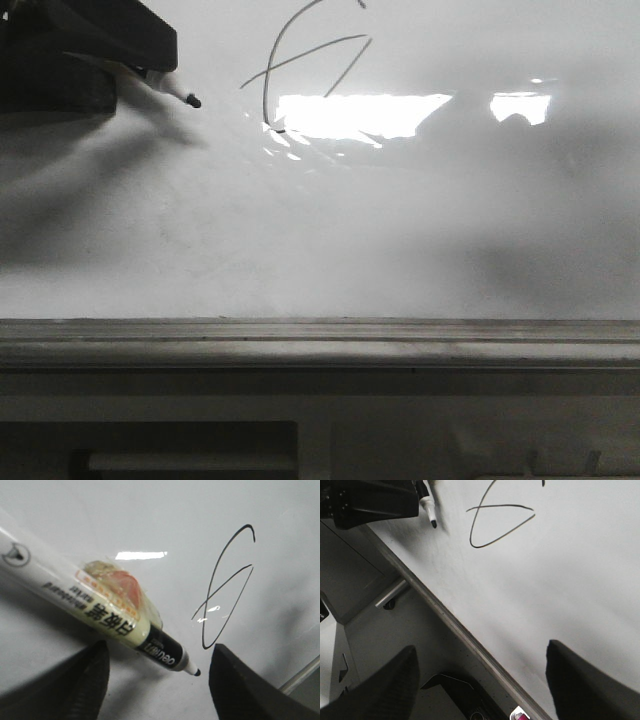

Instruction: Write number 6 on whiteboard

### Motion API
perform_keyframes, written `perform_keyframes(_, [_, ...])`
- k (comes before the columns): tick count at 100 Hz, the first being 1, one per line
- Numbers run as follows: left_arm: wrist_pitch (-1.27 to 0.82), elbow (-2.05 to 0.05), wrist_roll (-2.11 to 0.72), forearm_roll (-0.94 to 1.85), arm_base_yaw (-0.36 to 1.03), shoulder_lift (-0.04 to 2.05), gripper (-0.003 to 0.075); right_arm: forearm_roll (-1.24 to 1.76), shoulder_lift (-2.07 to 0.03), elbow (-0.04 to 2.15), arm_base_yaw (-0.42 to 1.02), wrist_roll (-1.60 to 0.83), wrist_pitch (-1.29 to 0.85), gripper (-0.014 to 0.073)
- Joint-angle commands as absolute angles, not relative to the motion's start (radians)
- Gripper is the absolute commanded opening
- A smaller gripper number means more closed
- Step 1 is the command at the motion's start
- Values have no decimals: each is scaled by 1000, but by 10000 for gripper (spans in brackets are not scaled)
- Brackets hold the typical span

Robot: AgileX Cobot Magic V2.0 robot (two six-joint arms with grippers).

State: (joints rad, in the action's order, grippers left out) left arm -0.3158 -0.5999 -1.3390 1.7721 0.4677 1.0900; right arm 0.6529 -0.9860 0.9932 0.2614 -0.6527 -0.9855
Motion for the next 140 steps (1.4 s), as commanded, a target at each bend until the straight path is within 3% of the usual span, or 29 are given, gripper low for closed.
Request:
perform_keyframes(1, [-278,-630,-1334,1812,459,1076,421,696,-970,1017,256,-659,-950,477])
perform_keyframes(29, [-352,-621,-1321,1721,459,1050,421,696,-970,1017,256,-659,-979,477])
perform_keyframes(59, [-396,-594,-1266,1489,459,887,419,694,-968,1017,256,-659,-980,460])
perform_keyframes(69, [-402,-594,-1266,1446,459,817,419,698,-942,1017,256,-659,-935,387])
perform_keyframes(83, [-397,-594,-1266,1351,459,714,413,706,-878,1016,256,-659,-828,170])
perform_keyframes(98, [-397,-594,-1266,1271,459,607,295,706,-782,978,256,-663,-727,-71])
perform_keyframes(104, [-397,-594,-1266,1246,459,570,215,706,-732,931,256,-666,-670,-64])
perform_keyframes(116, [-396,-592,-1266,1222,459,503,-22,706,-627,820,256,-689,-561,-65])
perform_keyframes(140, [-310,-483,-1266,1257,459,362,-20,706,-384,588,256,-719,-375,-65])
